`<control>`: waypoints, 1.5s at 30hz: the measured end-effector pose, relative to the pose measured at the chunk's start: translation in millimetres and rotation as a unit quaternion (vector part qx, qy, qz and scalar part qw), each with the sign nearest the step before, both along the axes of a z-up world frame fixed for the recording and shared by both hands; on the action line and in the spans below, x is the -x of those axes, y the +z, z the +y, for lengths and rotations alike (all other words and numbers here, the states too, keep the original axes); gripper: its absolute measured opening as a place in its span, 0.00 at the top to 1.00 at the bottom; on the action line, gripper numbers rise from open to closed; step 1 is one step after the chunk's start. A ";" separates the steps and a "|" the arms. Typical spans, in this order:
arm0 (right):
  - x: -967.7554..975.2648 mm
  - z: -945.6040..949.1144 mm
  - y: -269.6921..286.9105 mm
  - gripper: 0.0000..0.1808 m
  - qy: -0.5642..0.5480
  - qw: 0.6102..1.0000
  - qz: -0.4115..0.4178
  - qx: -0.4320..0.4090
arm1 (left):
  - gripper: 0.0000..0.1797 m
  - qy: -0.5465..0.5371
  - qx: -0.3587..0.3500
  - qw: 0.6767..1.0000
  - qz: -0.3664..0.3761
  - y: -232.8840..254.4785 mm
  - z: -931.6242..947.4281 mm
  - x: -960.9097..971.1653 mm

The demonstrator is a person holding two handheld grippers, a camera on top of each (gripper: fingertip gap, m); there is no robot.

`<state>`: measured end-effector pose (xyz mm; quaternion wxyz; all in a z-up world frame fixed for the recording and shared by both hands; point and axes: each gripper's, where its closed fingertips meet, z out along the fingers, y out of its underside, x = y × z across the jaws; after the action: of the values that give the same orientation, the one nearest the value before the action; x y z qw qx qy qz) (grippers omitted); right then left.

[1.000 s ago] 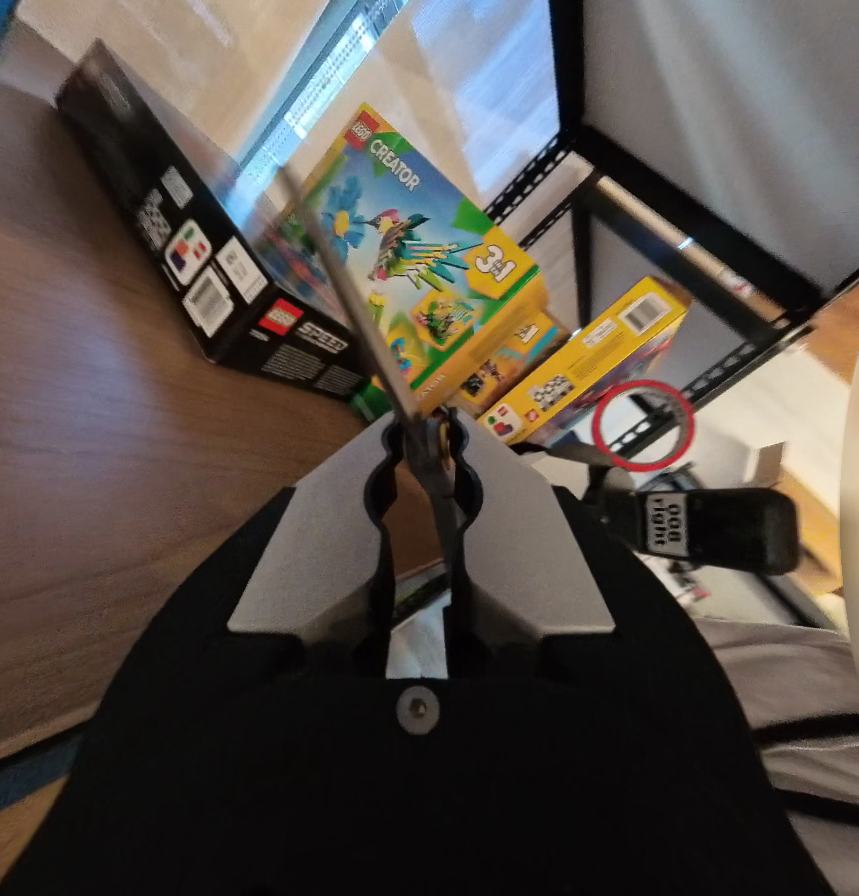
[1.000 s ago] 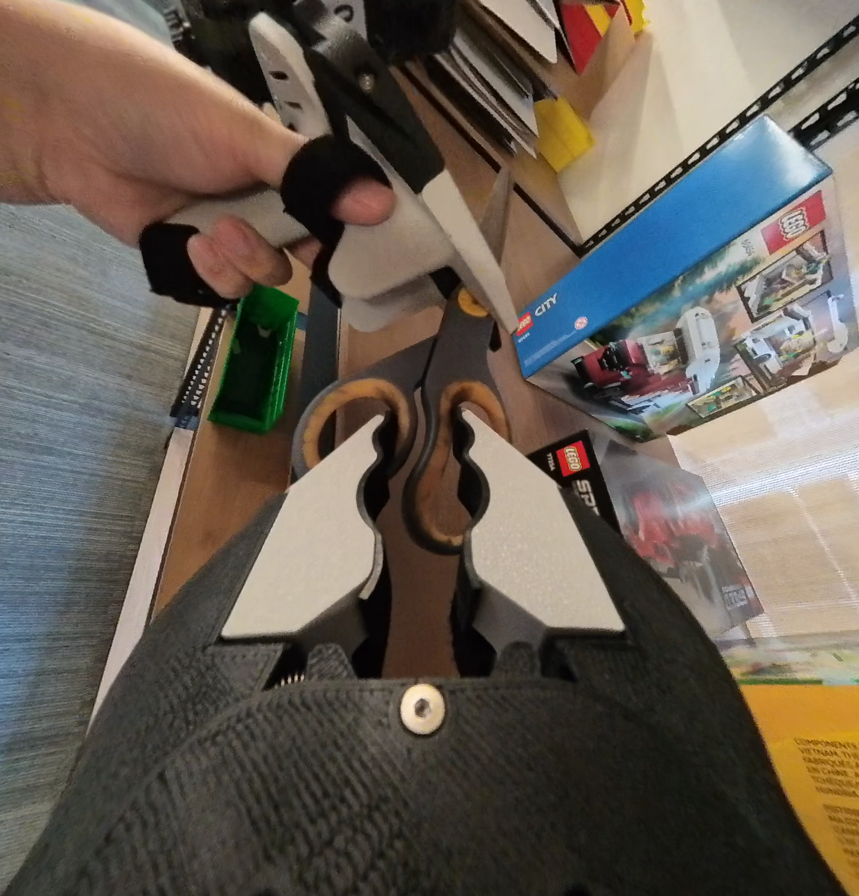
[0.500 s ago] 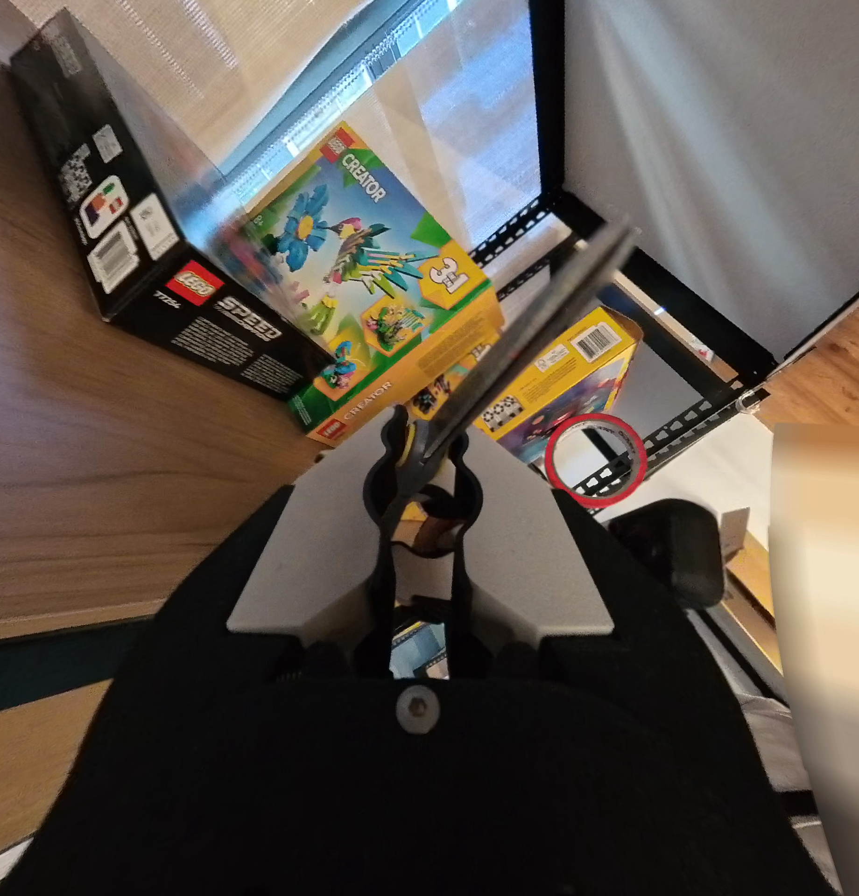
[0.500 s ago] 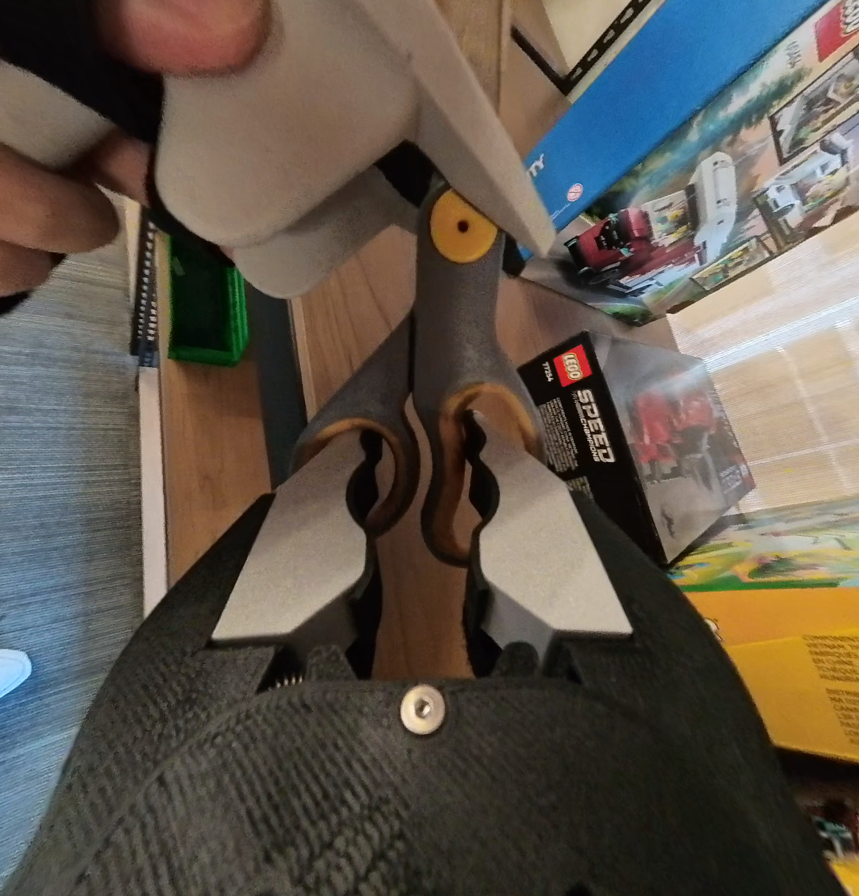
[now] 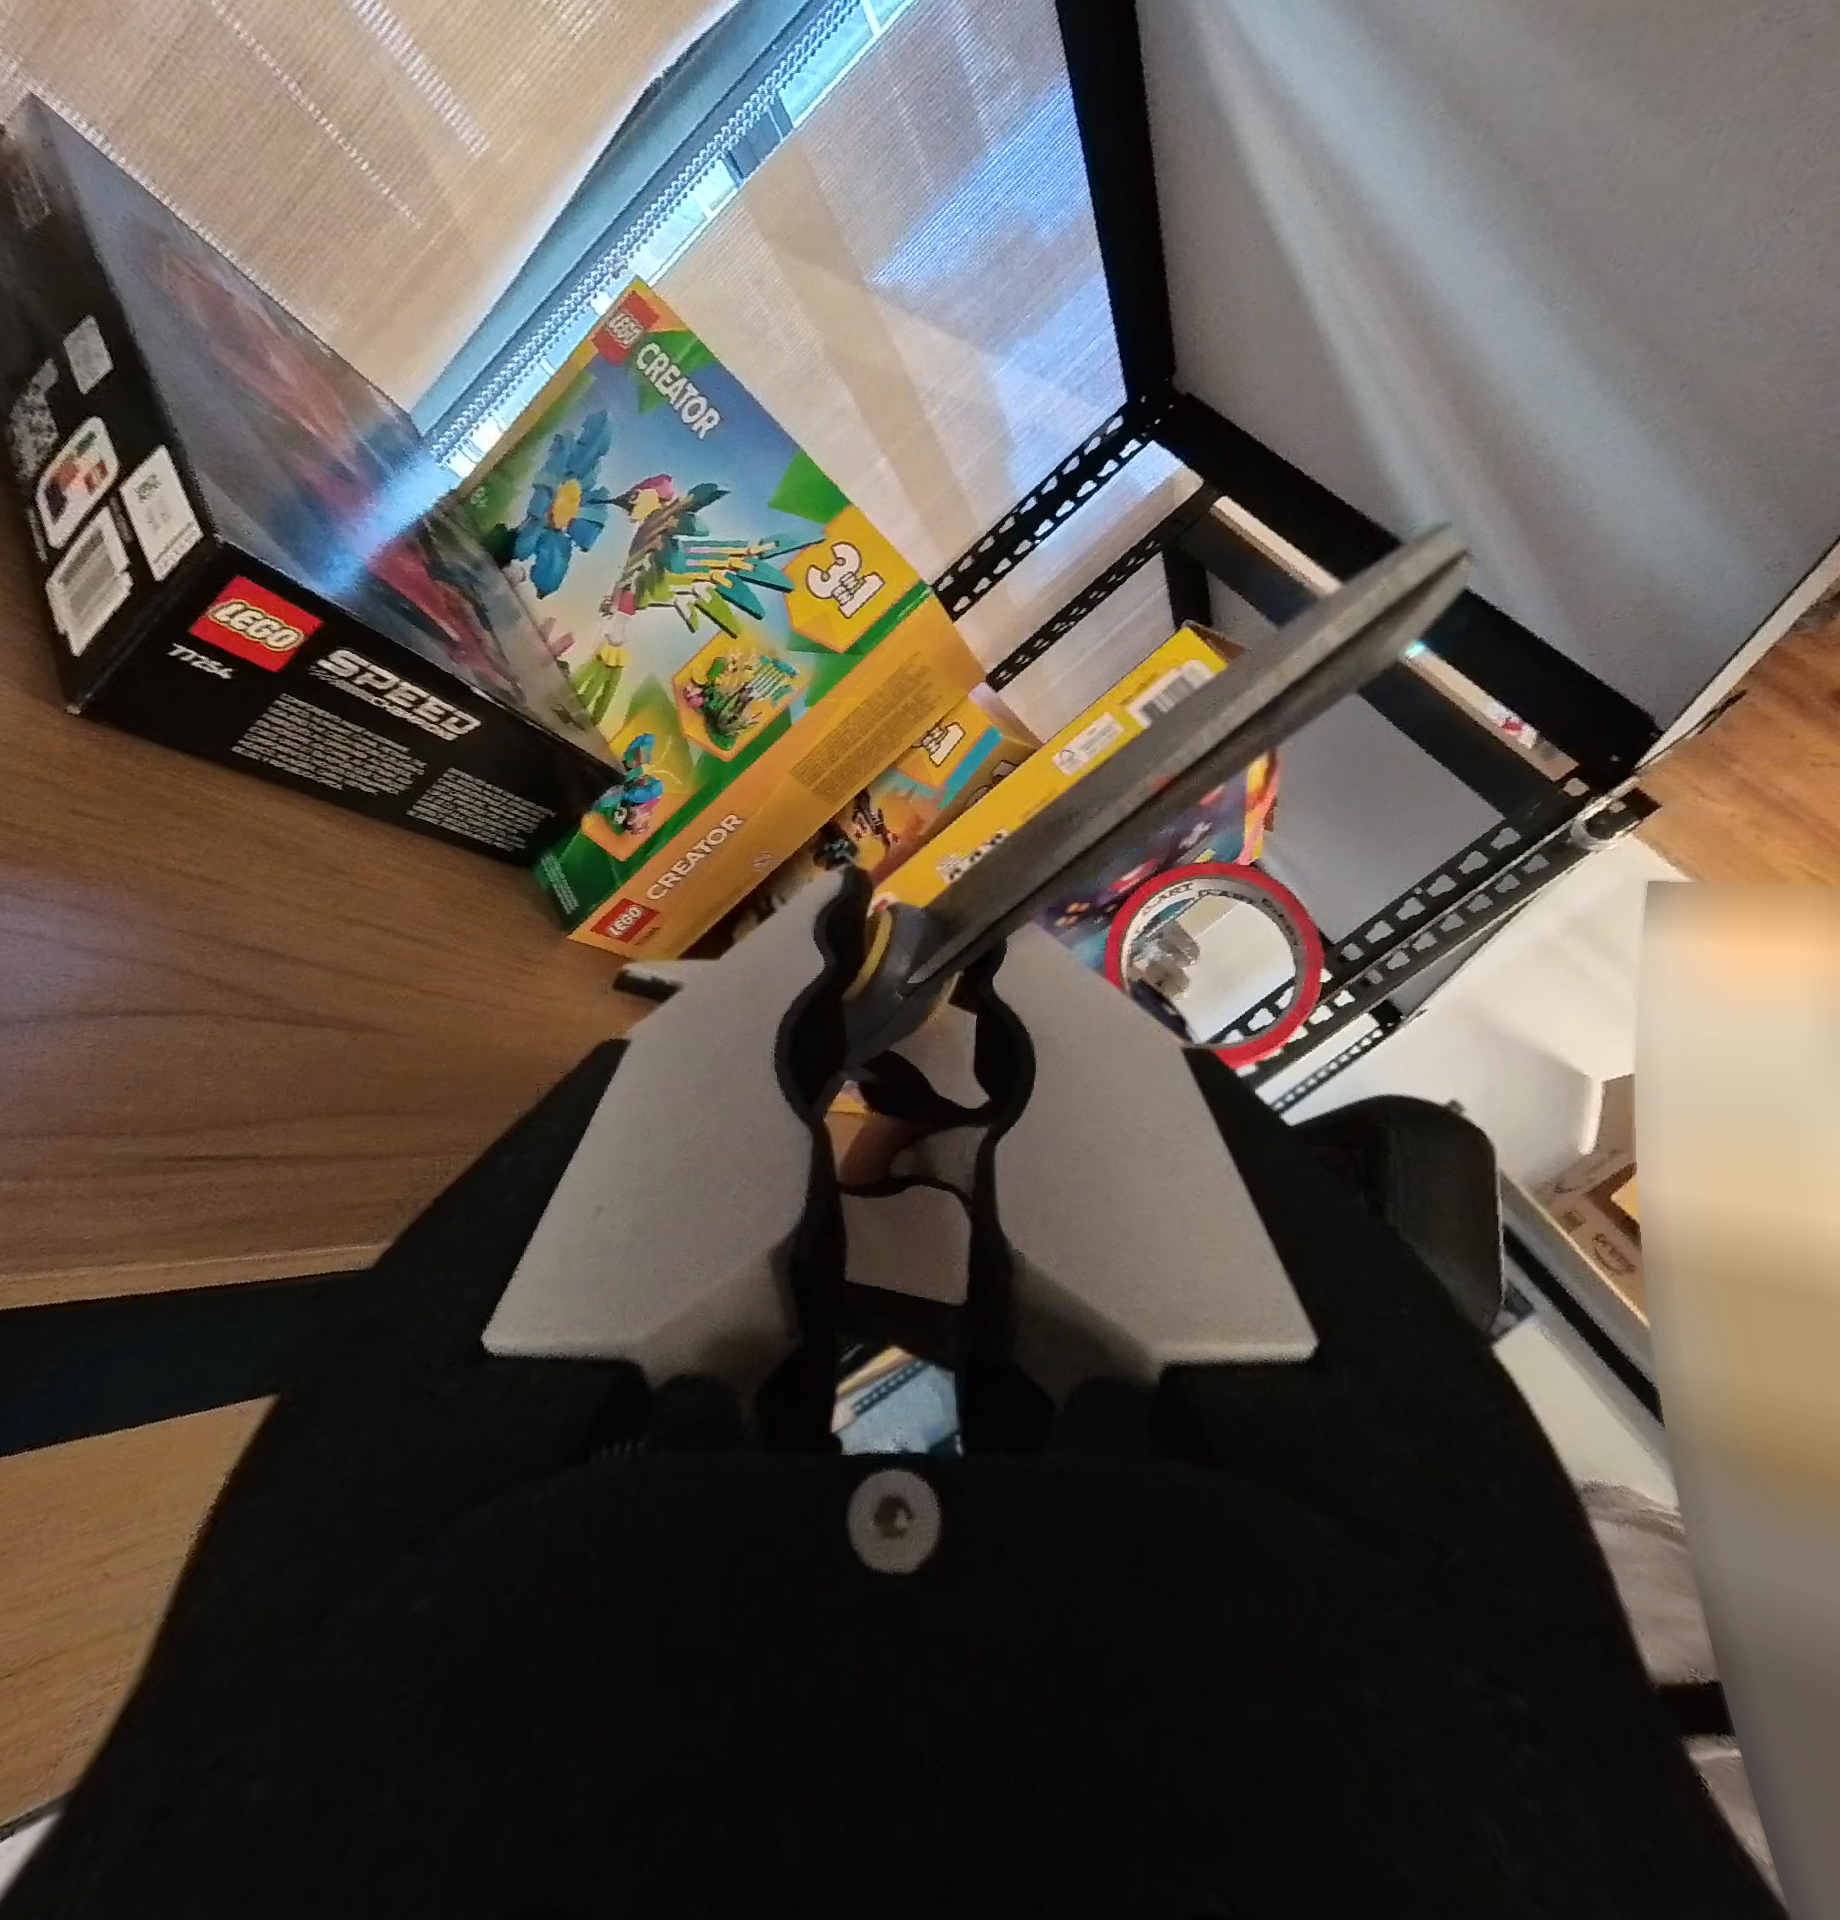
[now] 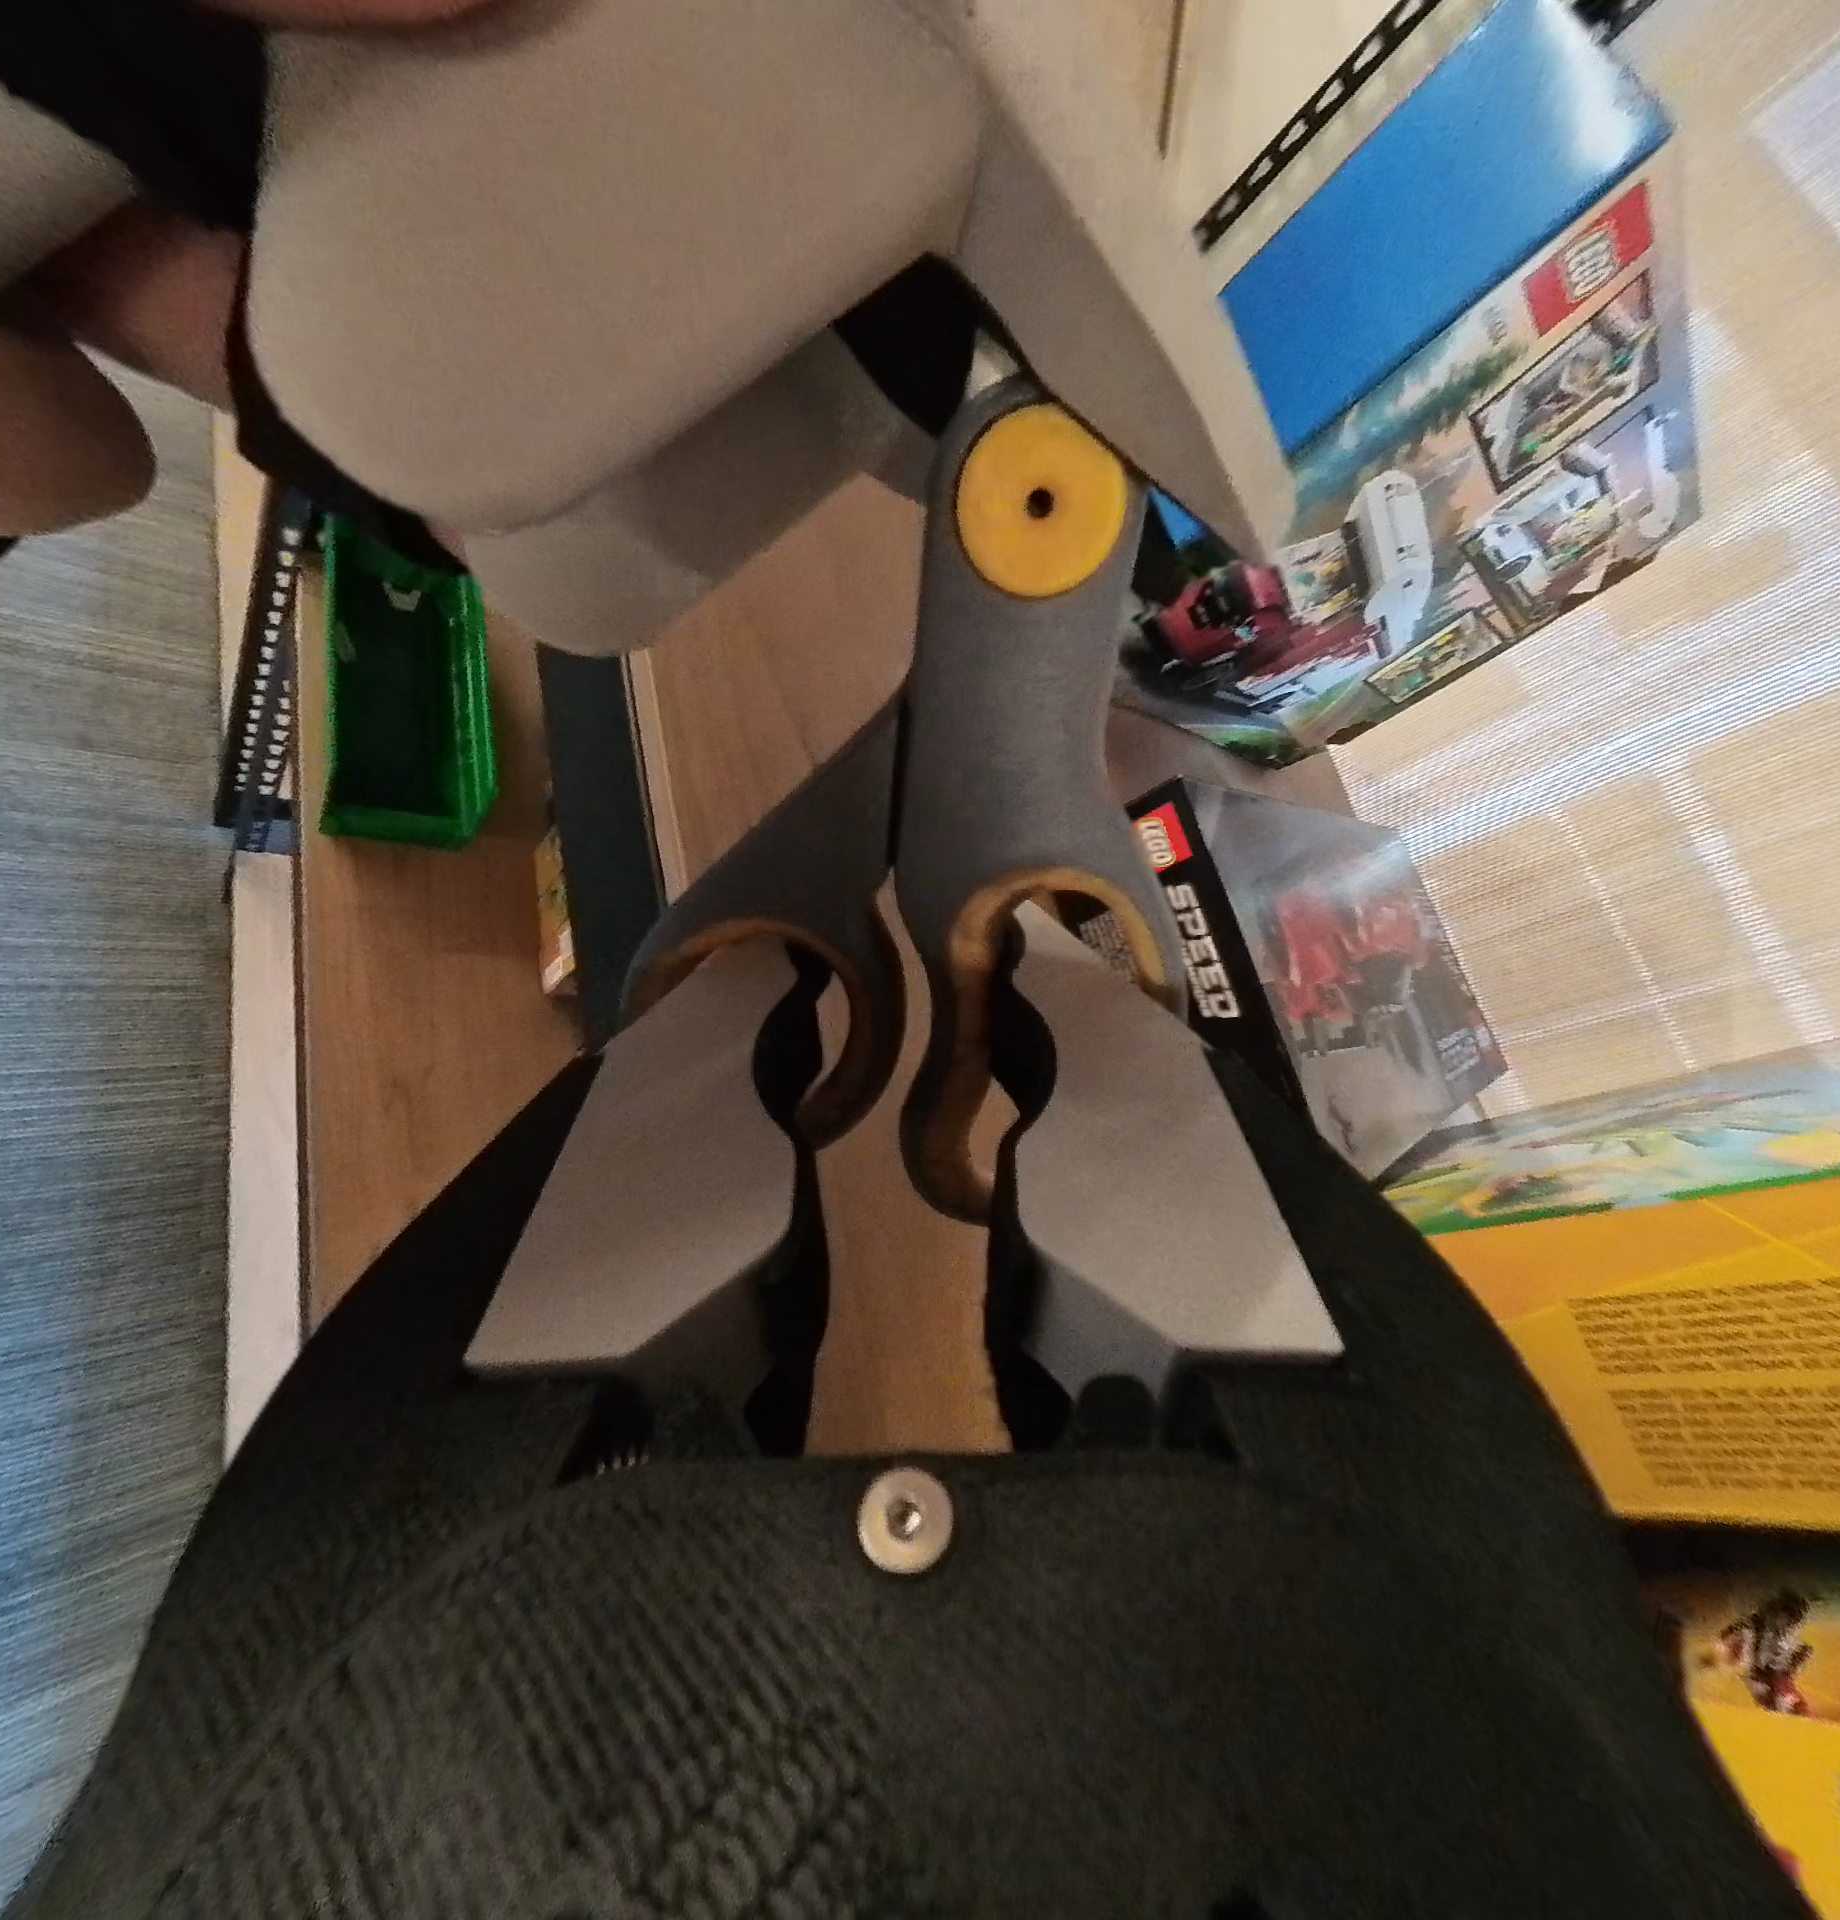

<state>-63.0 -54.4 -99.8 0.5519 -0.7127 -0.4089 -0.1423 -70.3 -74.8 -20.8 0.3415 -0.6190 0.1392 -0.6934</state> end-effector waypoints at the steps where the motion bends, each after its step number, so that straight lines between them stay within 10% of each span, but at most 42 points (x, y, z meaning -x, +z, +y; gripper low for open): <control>1: -0.8 -0.5 1.8 0.85 -0.001 1.000 -0.005 -0.006 | 0.91 -0.001 0.002 1.000 -0.003 1.2 -1.1 -0.3; 9: 26.1 -49.2 13.2 0.89 0.139 0.977 0.147 0.065 | 0.83 0.014 -0.134 0.990 0.043 29.3 -47.8 1.2; 12: 53.8 -108.9 25.8 0.89 0.276 0.906 0.266 0.177 | 0.59 0.073 -0.220 0.970 0.076 43.8 -62.3 21.7; 15: 66.7 -164.2 34.8 0.89 0.372 0.806 0.346 0.304 | 0.56 0.035 -0.283 0.955 0.080 44.7 -99.4 15.7; 17: 68.1 -189.6 36.4 0.89 0.410 0.748 0.372 0.364 | 0.56 -0.057 -0.258 0.963 0.055 38.9 -129.7 2.2; 20: 65.8 -214.3 21.1 0.89 0.437 0.712 0.363 0.413 | 0.96 -0.121 -0.235 0.964 0.029 31.2 -143.6 -3.2; 32: 63.2 -291.3 -18.9 0.80 0.469 0.499 0.552 0.477 | 0.93 -0.062 -0.061 0.992 0.090 -63.4 -185.5 -17.4; 45: 91.7 -385.7 -64.0 0.64 0.445 0.407 0.575 0.552 | 0.87 -0.056 0.021 0.995 0.085 -131.6 -270.9 24.0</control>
<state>-154.7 -440.1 -163.9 0.1300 -0.4949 -0.2448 0.8235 -94.4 -345.7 -152.4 0.2763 -0.6737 0.1875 -0.6593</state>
